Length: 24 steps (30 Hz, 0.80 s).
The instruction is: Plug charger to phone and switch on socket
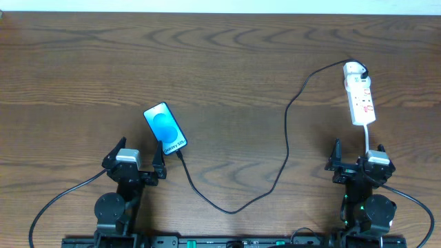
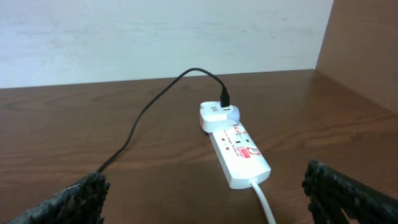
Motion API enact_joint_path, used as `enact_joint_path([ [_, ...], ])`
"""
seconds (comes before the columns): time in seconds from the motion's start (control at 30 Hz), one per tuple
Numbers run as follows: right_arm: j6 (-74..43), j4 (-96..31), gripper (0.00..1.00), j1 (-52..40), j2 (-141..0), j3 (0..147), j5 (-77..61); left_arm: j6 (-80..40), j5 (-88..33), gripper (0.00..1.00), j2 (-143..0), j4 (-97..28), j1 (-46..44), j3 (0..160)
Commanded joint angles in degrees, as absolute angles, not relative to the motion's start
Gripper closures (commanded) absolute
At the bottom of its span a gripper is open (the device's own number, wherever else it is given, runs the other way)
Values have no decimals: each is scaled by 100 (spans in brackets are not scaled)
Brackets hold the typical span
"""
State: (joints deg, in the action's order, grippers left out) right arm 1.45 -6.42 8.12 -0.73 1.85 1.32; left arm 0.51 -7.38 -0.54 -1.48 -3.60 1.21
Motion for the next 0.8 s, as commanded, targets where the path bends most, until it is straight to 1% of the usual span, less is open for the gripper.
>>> enact_joint_path([
  [0.0, 261, -609, 1, 731, -27, 121, 202, 150, -851, 8, -19, -342, -368, 23],
  [0.33, 220, -364, 1, -16, -27, 30, 722, 150, -851, 9, -19, -340, -368, 23],
  [0.77, -305, -349, 1, -86, -27, 30, 908, 150, -851, 9, -19, -342, -368, 23],
])
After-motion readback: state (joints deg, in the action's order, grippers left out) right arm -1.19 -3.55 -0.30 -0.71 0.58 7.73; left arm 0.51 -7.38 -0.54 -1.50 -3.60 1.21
